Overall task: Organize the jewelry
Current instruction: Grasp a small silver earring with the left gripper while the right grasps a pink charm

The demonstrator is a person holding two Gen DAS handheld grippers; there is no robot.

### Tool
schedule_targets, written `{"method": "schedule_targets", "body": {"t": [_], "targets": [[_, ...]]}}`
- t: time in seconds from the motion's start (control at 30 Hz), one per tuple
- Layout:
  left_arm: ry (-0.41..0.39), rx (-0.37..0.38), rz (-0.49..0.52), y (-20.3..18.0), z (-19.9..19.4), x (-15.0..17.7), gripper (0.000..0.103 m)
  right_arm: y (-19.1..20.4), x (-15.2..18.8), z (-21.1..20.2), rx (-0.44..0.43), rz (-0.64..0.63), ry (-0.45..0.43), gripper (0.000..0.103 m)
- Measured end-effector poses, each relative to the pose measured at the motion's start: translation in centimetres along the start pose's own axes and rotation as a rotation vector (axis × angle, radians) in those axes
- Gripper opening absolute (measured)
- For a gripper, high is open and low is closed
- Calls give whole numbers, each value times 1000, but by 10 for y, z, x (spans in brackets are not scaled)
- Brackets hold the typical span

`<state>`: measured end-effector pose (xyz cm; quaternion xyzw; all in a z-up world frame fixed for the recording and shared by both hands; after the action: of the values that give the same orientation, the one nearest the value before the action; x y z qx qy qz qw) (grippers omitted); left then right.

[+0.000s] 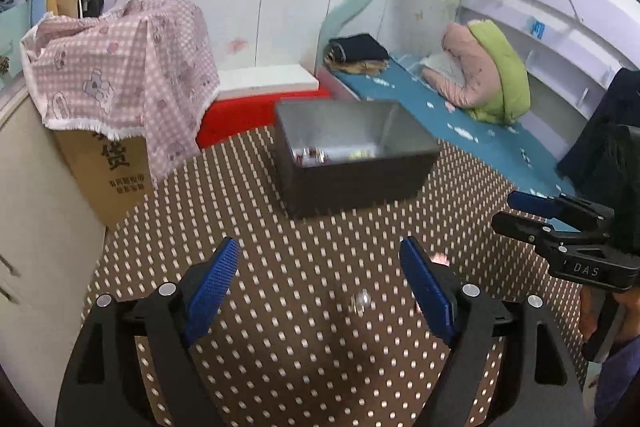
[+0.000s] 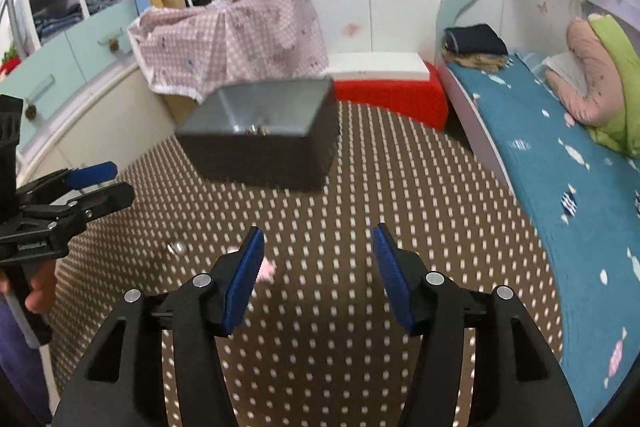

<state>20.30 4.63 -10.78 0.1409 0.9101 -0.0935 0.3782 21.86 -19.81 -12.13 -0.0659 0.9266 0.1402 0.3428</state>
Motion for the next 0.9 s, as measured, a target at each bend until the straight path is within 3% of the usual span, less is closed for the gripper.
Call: {"method": "schedule_targets", "body": {"t": [0.3, 0.37, 0.6, 0.67, 0.7, 0.77, 0.9], "targets": [[57, -16, 71, -23, 21, 24, 77, -1, 28, 14, -3, 4, 53, 55], [70, -24, 99, -30, 26, 26, 67, 2, 29, 17, -3, -11, 60, 55], [112, -41, 146, -39, 42, 31, 48, 16, 29, 29, -4, -68, 80, 55], [129, -36, 151, -39, 46, 32, 29, 21, 27, 34, 6, -95, 89, 55], [127, -37, 148, -39, 45, 33, 27, 23, 26, 36, 13, -106, 89, 55], [125, -27, 144, -37, 44, 32, 12, 29, 24, 40, 11, -123, 96, 55], [120, -14, 129, -34, 43, 32, 12, 38, 24, 47, 13, -155, 103, 55]]}}
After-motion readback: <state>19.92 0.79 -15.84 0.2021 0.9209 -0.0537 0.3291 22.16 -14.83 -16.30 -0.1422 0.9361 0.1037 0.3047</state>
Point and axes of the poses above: each gripper's, at about its wrist camera, not at the fingertips, and z roughly the way its jaws point, y to its left, x to its underside, the point moved 1 cm from there along z, roughly the way its jaws point, and after that the axes turned 5 degrees about z, right-handed, at the moved point
